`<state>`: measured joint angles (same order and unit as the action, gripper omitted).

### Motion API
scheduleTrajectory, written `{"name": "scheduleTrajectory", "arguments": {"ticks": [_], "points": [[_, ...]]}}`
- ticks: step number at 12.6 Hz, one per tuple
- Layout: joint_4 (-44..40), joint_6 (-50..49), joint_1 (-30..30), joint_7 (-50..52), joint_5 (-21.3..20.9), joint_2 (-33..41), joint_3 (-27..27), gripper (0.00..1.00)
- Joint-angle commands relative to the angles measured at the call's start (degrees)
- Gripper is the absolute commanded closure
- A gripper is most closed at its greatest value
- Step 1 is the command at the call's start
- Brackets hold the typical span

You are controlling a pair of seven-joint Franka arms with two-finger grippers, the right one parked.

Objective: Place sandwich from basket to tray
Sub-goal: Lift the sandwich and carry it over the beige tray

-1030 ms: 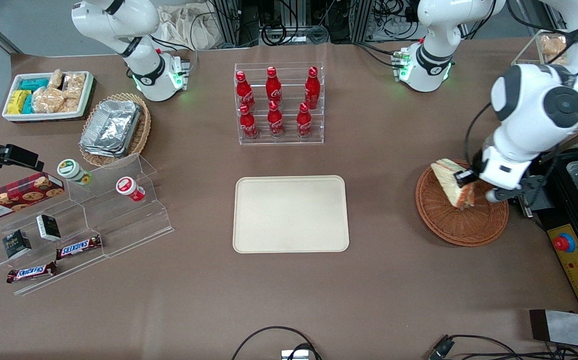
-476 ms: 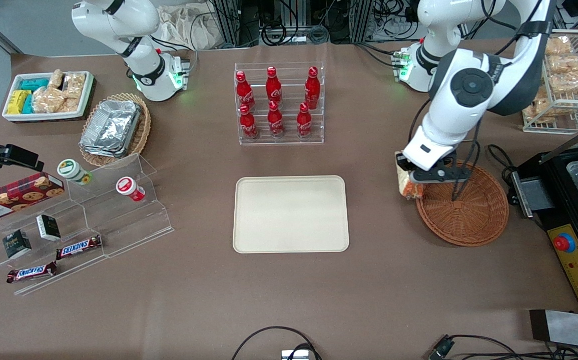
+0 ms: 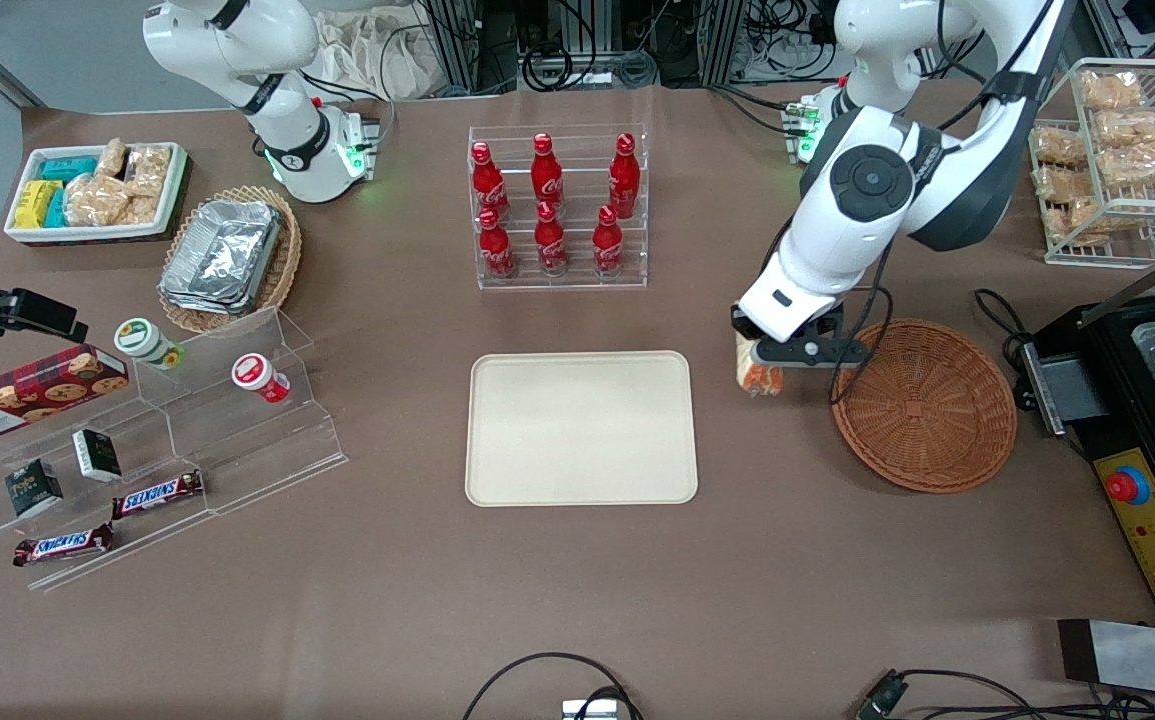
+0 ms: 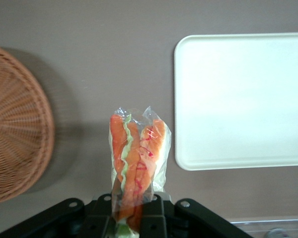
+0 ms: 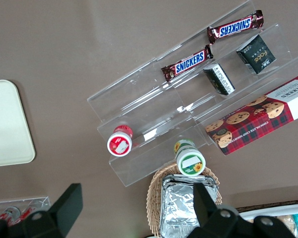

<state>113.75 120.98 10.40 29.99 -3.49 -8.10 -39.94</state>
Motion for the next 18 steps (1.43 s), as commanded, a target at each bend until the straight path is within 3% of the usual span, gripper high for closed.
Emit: {"name": "scheduleTrajectory", "arguments": {"ticks": [1, 6, 11, 18], "points": [[-6.1, -1.5, -2.4, 5.9, -5.2, -6.7, -1.5, 0.86], [-14.0, -1.5, -8.5, 17.5, -16.2, -18.6, -1.5, 0.86], [-21.3, -1.1, -13.2, 22.0, -24.8, -29.6, -1.2, 0.85], [-23.4, 0.5, -17.3, 22.0, -28.5, -35.6, 0.6, 0.81]]}}
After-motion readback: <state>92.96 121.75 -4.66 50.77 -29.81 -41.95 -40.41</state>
